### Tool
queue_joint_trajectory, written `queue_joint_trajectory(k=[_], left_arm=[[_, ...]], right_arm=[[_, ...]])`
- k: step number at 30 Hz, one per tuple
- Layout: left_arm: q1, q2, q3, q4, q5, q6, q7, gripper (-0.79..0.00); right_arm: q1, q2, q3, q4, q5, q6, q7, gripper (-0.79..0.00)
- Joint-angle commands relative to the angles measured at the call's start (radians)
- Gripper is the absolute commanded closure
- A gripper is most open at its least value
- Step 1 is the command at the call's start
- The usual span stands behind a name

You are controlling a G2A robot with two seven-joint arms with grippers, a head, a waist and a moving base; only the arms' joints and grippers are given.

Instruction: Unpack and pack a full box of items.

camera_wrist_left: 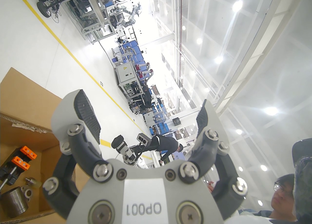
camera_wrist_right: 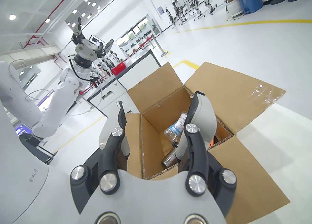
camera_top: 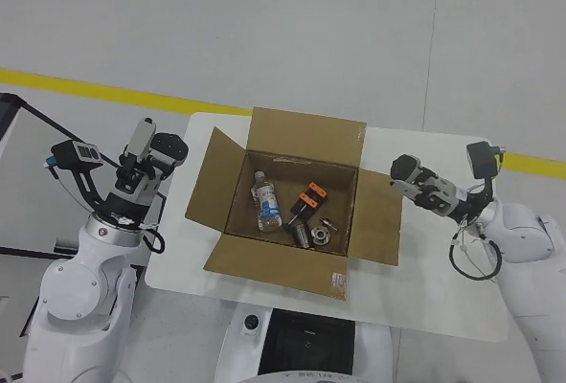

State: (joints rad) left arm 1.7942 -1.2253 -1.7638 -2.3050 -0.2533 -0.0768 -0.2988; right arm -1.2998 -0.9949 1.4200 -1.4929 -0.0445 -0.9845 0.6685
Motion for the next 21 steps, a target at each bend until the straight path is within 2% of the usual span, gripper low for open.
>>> queue_joint_trajectory(k=[1, 2, 3, 4, 6, 8, 11, 15, 18, 19, 20, 21], left_arm=[[0.0, 0.0, 0.0, 0.0, 0.0, 0.0, 0.0, -0.785], [0.0, 0.0, 0.0, 0.0, 0.0, 0.0, 0.0, -0.785], [0.0, 0.0, 0.0, 0.0, 0.0, 0.0, 0.0, -0.785], [0.0, 0.0, 0.0, 0.0, 0.0, 0.0, 0.0, -0.785], [0.0, 0.0, 0.0, 0.0, 0.0, 0.0, 0.0, -0.785], [0.0, 0.0, 0.0, 0.0, 0.0, 0.0, 0.0, -0.785], [0.0, 0.0, 0.0, 0.0, 0.0, 0.0, 0.0, -0.785], [0.0, 0.0, 0.0, 0.0, 0.0, 0.0, 0.0, -0.785], [0.0, 0.0, 0.0, 0.0, 0.0, 0.0, 0.0, -0.785], [0.0, 0.0, 0.0, 0.0, 0.0, 0.0, 0.0, -0.785], [0.0, 0.0, 0.0, 0.0, 0.0, 0.0, 0.0, -0.785], [0.0, 0.0, 0.0, 0.0, 0.0, 0.0, 0.0, -0.785]], right_arm=[[0.0, 0.0, 0.0, 0.0, 0.0, -0.001, 0.001, -0.459], [0.0, 0.0, 0.0, 0.0, 0.0, -0.001, 0.001, -0.459], [-0.003, -0.001, -0.011, -0.011, 0.006, 0.002, 0.003, -0.785], [-0.009, -0.004, -0.039, -0.023, 0.068, 0.019, -0.01, -0.782], [-0.002, -0.004, -0.051, -0.016, 0.186, 0.059, -0.014, -0.665], [-0.019, -0.002, -0.047, 0.008, 0.316, 0.102, -0.015, -0.6], [-0.054, 0.007, -0.026, 0.014, 0.567, 0.206, 0.047, -0.603], [-0.075, 0.024, 0.032, 0.048, 0.793, 0.439, 0.2, -0.573], [-0.071, 0.035, 0.066, 0.101, 0.828, 0.583, 0.301, -0.579], [-0.08, 0.037, 0.068, 0.111, 0.839, 0.612, 0.329, -0.606], [-0.08, 0.04, 0.073, 0.122, 0.825, 0.634, 0.358, -0.73], [-0.082, 0.045, 0.086, 0.126, 0.769, 0.609, 0.379, -0.785]])
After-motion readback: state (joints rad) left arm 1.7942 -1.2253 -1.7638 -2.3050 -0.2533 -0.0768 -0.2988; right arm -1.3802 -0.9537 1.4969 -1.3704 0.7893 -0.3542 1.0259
